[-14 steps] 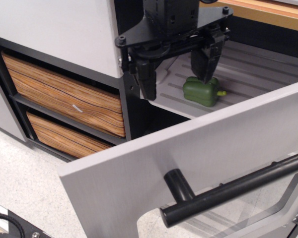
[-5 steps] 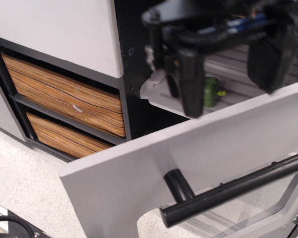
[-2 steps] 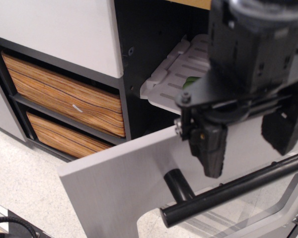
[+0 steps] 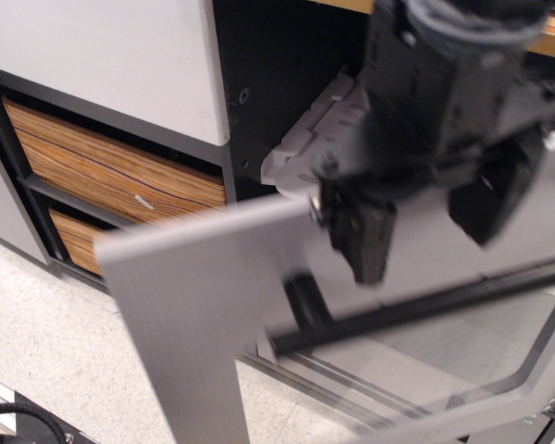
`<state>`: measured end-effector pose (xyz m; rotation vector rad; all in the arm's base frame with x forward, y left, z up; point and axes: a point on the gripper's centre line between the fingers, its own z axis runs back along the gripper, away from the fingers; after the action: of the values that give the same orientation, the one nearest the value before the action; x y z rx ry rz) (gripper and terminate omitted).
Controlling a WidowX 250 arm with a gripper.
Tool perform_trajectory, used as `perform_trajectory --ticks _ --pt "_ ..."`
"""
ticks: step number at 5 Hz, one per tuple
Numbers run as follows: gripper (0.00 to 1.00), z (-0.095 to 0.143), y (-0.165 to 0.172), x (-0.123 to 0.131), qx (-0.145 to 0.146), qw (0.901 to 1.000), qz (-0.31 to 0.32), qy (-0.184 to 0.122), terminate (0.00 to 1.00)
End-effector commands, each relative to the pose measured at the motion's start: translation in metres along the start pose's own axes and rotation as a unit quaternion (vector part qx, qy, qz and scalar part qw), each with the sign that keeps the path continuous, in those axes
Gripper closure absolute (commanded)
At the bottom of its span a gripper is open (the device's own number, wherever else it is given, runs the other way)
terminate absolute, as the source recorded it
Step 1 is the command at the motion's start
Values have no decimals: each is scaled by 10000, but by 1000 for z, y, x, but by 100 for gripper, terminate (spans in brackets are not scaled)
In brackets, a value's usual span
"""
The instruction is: Close oven
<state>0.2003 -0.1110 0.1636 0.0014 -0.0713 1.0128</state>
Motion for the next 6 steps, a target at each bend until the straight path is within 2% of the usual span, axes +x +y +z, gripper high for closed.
perform_trajectory --ticks 1,2,3,4,5,6 --pt "0 23 -14 46 -116 9990 428 -20 0" --pt "0 25 -9 38 -144 9997 -11 202 0" --pt "0 -8 -6 25 192 9967 -723 317 0" --pt "0 -39 -19 35 418 9980 -465 117 0" --pt "0 -57 -34 47 457 9985 -229 -189 0" --pt "0 -59 -38 55 395 9989 -76 -242 0"
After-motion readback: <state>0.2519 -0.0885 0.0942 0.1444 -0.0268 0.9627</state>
